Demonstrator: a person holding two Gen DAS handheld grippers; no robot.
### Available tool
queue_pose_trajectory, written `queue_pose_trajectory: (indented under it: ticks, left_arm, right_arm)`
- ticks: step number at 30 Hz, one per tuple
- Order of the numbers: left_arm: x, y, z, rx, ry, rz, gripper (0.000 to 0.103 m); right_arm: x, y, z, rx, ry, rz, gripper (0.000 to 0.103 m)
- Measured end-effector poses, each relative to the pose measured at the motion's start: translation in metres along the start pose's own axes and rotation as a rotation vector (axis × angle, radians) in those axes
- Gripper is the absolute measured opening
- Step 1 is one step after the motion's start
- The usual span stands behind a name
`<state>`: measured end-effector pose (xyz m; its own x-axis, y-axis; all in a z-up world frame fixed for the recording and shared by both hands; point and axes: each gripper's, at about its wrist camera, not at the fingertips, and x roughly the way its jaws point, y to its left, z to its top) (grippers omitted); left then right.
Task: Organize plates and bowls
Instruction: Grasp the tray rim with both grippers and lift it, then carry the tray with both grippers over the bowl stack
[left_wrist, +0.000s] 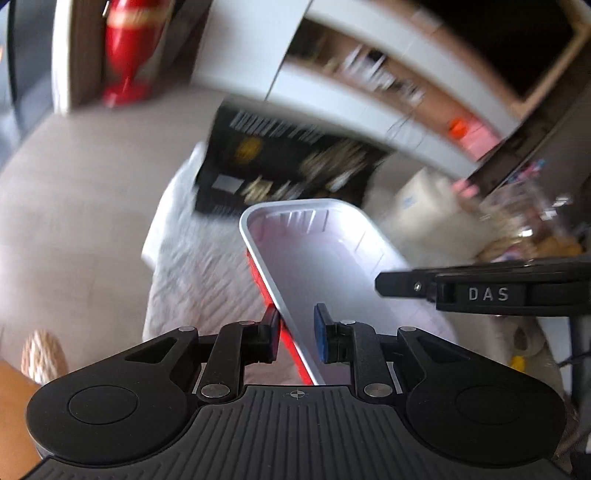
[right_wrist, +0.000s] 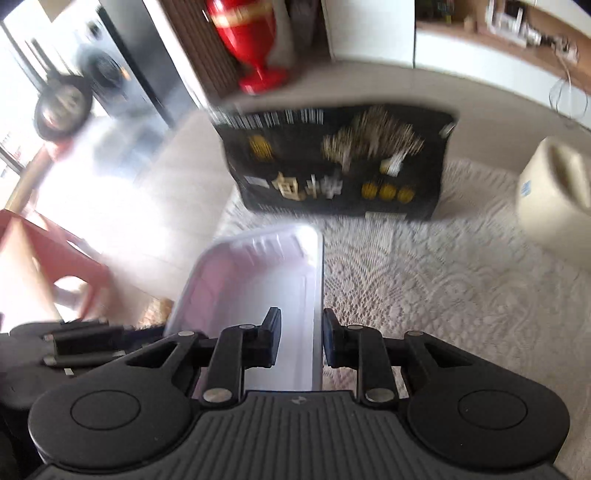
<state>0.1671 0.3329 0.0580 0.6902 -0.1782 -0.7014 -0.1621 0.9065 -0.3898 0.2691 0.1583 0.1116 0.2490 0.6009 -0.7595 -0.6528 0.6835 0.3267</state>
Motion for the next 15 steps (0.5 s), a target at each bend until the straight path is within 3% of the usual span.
queue_pose_trajectory:
  ticks: [4, 8, 12, 15]
  left_arm:
    - [-0.035, -0.041, -0.028, 0.074, -0.040, -0.090, 0.021]
    - [-0.018, -0.075, -0.061, 0.150, 0.032, -0.115, 0.021]
    - [0.016, -0.088, -0.085, 0.197, 0.116, -0.056, 0.018]
    - [0.021, -0.093, -0.093, 0.217, 0.118, -0.017, 0.017]
  right_arm:
    - [-0.072, -0.020, -0.033, -0.002, -0.121, 0.056, 0.023]
    - [-0.115, -0.049, -0.082, 0.001, -0.201, 0.069, 0.024]
    - [-0.104, -0.069, -0.133, 0.006, -0.198, 0.012, 0.024]
    - [-0.092, -0.075, -0.159, 0.003, -0.184, -0.019, 0.024]
